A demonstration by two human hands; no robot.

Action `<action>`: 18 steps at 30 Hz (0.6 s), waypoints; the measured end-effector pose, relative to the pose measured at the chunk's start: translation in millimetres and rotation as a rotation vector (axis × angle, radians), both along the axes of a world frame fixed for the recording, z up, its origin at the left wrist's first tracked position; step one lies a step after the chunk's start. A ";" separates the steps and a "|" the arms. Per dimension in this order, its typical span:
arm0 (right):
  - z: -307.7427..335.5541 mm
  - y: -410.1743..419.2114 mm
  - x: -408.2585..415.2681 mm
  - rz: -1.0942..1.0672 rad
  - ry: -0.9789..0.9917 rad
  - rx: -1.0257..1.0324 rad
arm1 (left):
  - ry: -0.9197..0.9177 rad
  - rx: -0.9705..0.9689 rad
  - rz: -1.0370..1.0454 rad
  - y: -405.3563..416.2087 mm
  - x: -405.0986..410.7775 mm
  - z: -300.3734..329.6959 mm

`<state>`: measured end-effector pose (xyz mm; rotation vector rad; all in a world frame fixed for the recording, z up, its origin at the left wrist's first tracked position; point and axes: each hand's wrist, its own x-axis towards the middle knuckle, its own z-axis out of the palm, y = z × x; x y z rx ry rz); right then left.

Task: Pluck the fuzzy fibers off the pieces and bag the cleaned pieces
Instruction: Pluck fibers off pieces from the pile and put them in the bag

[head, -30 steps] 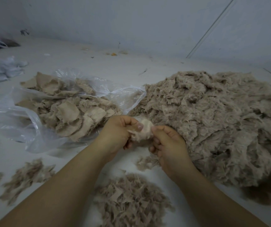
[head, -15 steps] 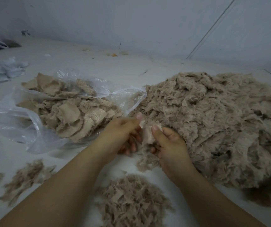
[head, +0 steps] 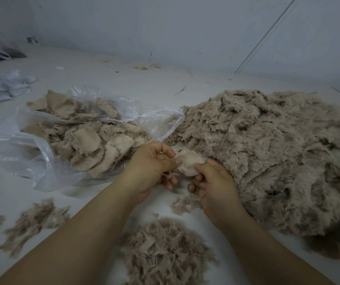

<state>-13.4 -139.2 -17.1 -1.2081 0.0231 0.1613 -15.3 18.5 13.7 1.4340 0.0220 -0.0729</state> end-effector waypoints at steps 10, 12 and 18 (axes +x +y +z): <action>-1.0 1.2 -2.0 0.090 -0.177 -0.180 | -0.137 0.124 -0.029 2.4 -2.3 2.7; -2.8 1.9 -1.9 0.065 -0.163 -0.193 | -0.098 0.091 -0.018 6.6 -0.3 4.7; 1.1 3.0 -1.8 -0.046 -0.027 -0.100 | -0.018 0.168 -0.100 28.6 1.3 9.5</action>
